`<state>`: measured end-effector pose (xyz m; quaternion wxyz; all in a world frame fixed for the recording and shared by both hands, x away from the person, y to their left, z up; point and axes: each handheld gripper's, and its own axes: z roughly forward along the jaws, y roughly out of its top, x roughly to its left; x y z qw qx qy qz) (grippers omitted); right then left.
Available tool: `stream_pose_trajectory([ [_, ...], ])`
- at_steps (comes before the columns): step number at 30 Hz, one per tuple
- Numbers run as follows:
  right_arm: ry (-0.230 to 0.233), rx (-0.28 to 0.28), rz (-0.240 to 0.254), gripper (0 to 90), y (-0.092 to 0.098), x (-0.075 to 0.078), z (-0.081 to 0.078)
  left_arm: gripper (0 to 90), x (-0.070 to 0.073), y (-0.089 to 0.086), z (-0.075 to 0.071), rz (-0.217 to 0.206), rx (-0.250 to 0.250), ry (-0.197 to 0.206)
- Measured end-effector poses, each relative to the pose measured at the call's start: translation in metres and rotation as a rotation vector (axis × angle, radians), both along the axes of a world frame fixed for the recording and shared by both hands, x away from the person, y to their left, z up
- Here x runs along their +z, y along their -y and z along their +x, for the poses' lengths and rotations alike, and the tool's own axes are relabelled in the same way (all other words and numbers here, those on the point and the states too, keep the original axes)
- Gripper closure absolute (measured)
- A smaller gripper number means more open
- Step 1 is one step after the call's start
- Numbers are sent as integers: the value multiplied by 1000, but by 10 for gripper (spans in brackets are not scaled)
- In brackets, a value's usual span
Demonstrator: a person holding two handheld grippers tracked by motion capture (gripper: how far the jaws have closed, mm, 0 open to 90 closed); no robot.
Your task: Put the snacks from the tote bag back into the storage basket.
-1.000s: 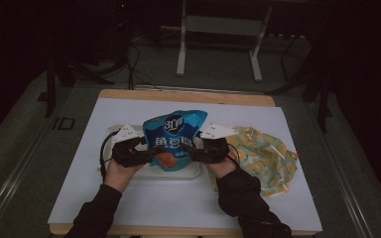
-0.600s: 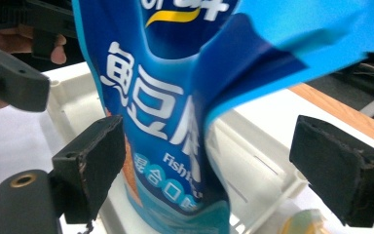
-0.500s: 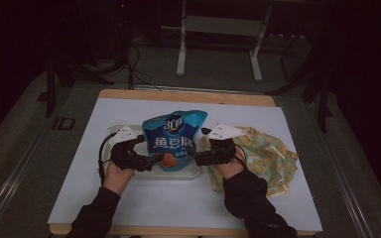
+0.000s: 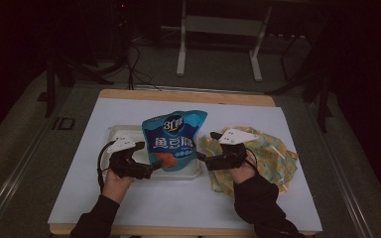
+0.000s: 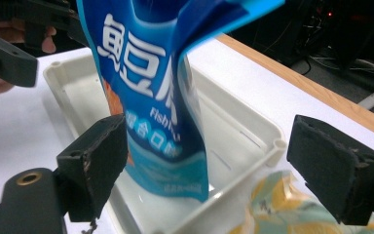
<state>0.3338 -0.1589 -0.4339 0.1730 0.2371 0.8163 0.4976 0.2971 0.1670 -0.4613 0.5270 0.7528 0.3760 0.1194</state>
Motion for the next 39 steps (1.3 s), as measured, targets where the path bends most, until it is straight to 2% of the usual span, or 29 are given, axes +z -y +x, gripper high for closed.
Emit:
stream_pose_trajectory([
  [4, 2, -12, -4, 148, 8, -3, -3, 2, -2, 1, -7, 12, 6, 10],
  [6, 1, -26, 2, 148, 16, -5, -6, 2, -3, 2, -13, 11, 6, 34],
  [10, 8, -38, 3, 148, 23, -6, -9, 1, -5, 3, -19, 5, 3, 34],
  [11, 13, -43, 1, 148, 28, -7, -12, 1, -8, 5, -23, 14, 13, 50],
  [17, 6, -59, 2, 148, 42, -10, -17, 2, -14, 6, -32, 8, 25, 44],
  [21, 3, -67, 2, 148, 52, -13, -21, 2, -17, 8, -38, 0, 12, 35],
  [24, -1, -73, 6, 148, 58, -15, -25, 2, -19, 12, -42, 11, 0, 36],
  [31, 2, -97, -5, 147, 72, -21, -34, 1, -22, 27, -51, 22, -60, 34],
  [39, 1, -108, -12, 145, 88, -29, -45, 2, -23, 44, -56, 52, -139, 57],
])
